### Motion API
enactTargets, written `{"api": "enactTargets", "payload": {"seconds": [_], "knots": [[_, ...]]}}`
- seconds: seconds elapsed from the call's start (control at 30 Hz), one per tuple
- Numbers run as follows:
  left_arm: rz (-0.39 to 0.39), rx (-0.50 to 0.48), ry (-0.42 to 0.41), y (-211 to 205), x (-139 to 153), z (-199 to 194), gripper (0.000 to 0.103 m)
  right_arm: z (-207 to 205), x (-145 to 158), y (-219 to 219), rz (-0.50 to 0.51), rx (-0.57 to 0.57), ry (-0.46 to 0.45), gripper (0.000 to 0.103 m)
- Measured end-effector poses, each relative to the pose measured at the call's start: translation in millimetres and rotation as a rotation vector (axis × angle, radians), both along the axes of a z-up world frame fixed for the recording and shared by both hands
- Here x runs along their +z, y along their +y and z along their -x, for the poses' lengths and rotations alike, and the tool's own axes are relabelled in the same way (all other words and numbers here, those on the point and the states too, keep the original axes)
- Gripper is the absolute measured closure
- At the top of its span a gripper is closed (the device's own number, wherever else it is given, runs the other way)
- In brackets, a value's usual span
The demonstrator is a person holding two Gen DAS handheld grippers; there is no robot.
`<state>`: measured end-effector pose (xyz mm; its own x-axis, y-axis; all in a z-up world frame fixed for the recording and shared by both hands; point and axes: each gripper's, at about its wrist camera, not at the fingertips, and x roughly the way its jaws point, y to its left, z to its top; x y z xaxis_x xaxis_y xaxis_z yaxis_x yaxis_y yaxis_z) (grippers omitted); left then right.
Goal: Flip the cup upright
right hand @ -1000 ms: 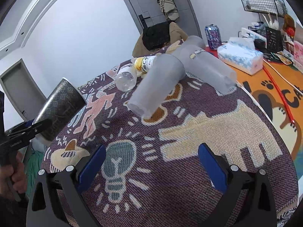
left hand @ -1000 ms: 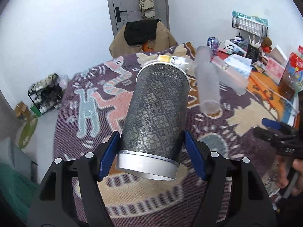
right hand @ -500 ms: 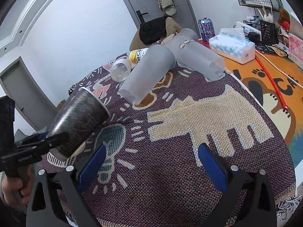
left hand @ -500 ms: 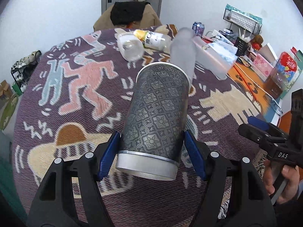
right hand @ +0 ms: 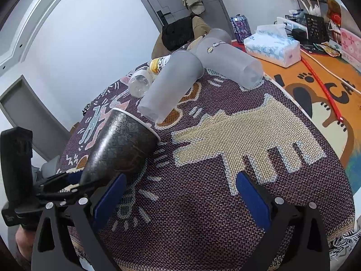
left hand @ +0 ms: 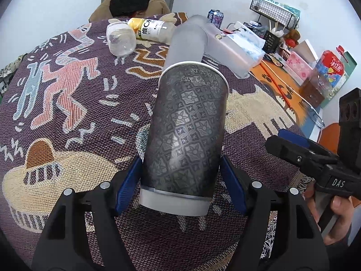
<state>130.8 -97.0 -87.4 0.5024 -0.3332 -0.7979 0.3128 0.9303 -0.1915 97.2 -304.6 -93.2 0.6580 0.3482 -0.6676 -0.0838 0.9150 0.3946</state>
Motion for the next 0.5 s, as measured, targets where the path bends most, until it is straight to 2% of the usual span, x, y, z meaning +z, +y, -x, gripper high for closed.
{"api": "enactTargets", "payload": {"seconds": [0.13,0.3,0.4,0.5], "knots": [[0.027,0.0,-0.049,7,12,7,0.013,-6,1,4,-0.047,0.03,0.01,0.008],[0.038,0.048,-0.087,29,25,9,0.013,-18,4,11,-0.149,0.075,0.028,0.008],[0.045,0.084,-0.102,43,30,10,0.013,-31,2,17,-0.242,0.1,0.072,0.008],[0.043,0.127,-0.122,57,35,10,0.01,-40,-1,24,-0.282,0.105,0.106,0.008]]}}
